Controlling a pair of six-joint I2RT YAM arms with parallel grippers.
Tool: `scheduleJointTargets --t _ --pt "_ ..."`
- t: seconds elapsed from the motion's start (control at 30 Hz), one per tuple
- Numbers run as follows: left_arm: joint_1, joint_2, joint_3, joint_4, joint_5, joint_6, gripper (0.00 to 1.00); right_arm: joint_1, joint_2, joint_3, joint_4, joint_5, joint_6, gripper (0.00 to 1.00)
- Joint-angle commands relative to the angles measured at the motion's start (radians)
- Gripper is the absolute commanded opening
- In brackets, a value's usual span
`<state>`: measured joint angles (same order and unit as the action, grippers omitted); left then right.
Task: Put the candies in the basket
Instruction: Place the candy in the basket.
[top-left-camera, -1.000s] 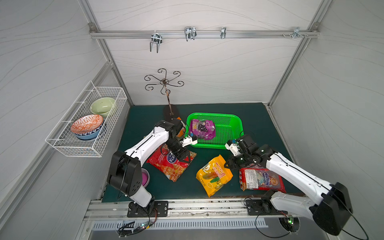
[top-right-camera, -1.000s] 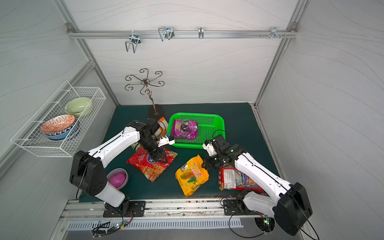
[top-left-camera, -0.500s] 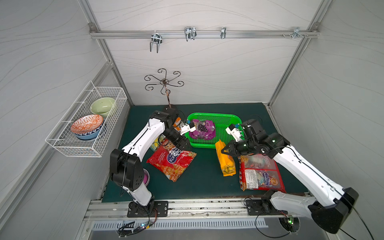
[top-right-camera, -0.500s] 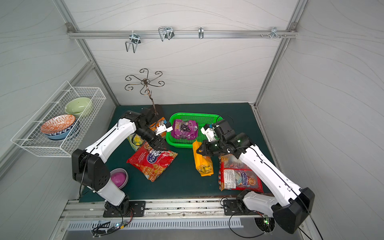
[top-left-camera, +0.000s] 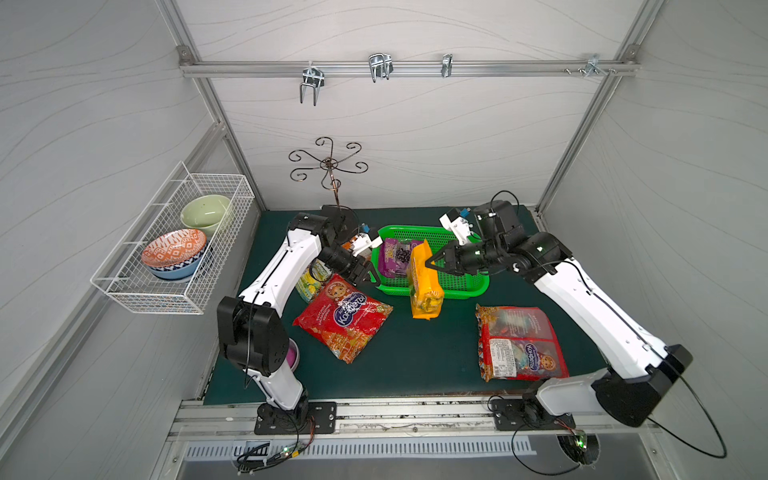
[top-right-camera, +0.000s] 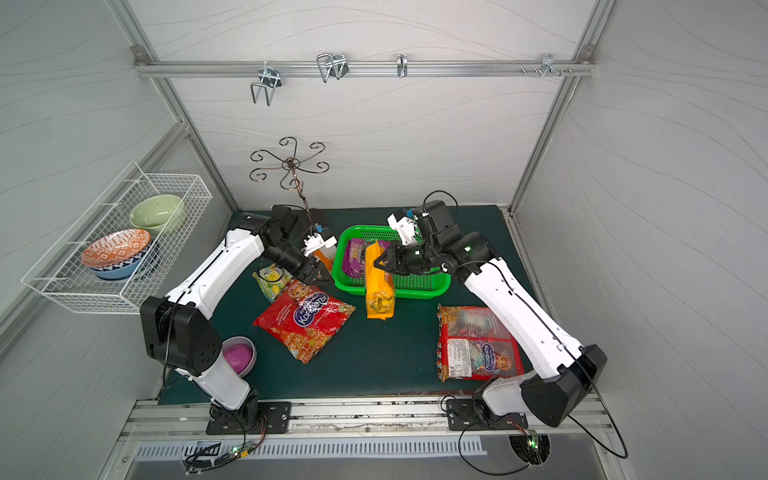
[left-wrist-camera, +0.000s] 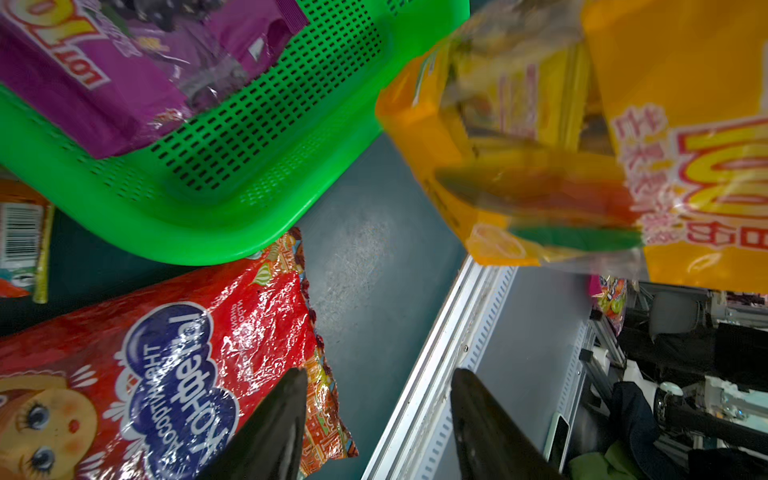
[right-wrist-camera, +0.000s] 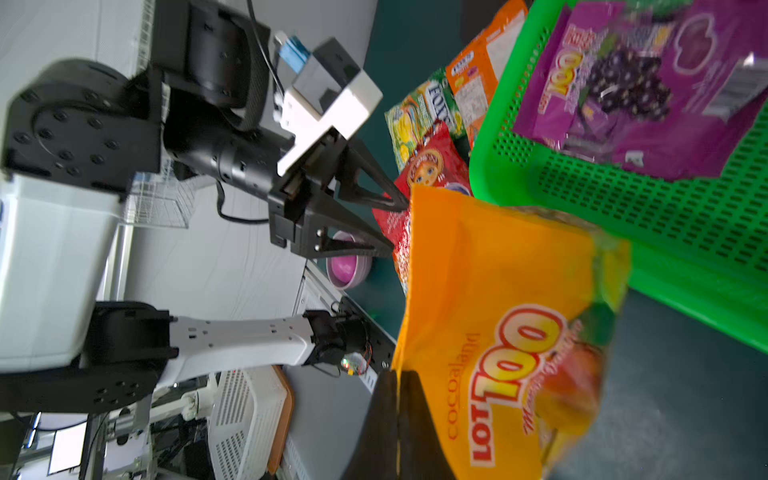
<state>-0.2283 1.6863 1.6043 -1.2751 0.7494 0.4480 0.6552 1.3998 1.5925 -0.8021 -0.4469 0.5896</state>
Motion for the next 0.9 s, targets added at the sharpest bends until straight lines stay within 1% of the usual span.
scheduleJointTargets --t 0.0,0.1,0.23,0.37,0.47,0.67,0.77,0.87 --pt "0.025 0.016 0.051 0.036 0.027 -0.053 0.6 -0.01 0.05 0.106 0.111 0.041 0.025 0.0" --pt "0.029 0.025 0.057 0.07 0.025 -0.083 0.6 -0.027 0.094 0.123 0.156 0.069 0.041 0.0" --pt "0.029 0.039 0.059 0.098 0.018 -0.104 0.6 -0.039 0.145 0.094 0.235 0.106 0.091 0.0" --pt "0.032 0.049 0.062 0.104 -0.007 -0.108 0.6 -0.018 0.202 0.081 0.312 0.096 0.136 0.0" --pt "0.039 0.052 0.057 0.111 -0.014 -0.115 0.6 0.004 0.237 0.075 0.341 0.12 0.141 0.0" --pt "0.041 0.062 0.053 0.113 -0.016 -0.117 0.6 0.005 0.268 0.045 0.362 0.139 0.153 0.0" --pt "0.041 0.067 0.057 0.114 -0.018 -0.118 0.6 -0.021 0.248 0.061 0.328 0.155 0.126 0.0" --pt "0.041 0.076 0.07 0.112 -0.018 -0.121 0.6 -0.076 0.235 0.083 0.283 0.125 0.101 0.0"
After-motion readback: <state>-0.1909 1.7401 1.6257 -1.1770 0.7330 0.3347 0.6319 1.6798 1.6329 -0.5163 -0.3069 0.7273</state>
